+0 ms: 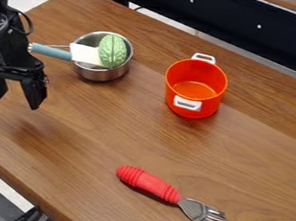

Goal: Move the knife in the middle of the table

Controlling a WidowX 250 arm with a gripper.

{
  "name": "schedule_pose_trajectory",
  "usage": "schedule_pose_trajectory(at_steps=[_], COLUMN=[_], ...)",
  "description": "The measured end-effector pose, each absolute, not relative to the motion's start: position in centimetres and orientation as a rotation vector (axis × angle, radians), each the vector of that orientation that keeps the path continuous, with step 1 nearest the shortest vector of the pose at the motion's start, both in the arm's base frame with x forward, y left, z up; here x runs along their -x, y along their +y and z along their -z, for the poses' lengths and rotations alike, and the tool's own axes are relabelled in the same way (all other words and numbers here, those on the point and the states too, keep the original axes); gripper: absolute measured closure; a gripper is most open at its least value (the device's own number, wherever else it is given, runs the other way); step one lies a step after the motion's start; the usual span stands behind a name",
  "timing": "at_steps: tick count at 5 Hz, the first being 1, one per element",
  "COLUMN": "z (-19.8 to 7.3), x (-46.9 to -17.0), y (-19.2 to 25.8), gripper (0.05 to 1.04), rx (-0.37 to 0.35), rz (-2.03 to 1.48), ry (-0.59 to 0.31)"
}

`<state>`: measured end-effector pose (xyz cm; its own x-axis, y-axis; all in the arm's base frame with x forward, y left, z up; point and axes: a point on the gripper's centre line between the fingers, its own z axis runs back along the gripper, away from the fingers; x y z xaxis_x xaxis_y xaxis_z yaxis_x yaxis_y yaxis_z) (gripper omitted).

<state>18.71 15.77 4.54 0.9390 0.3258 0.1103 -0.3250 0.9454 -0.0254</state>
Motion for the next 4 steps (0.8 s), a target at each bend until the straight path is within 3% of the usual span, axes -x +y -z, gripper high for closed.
schedule_pose_trajectory(at_steps=[1,2,3,4], z=[-3.9,-4.4,-6.2,-6.2], x=[-18.5,-19.1,-20.4,-21.1], y=[15.5,17.1,19.2,20.6], gripper=[0.086,0.086,0.086,0.086], rx=[0.014,-0.125,-0.174,-0.139], rz=[-0.322,-0.175,-0.131,0.002], ry=[-0.09,-0.082,-0.076,-0.08])
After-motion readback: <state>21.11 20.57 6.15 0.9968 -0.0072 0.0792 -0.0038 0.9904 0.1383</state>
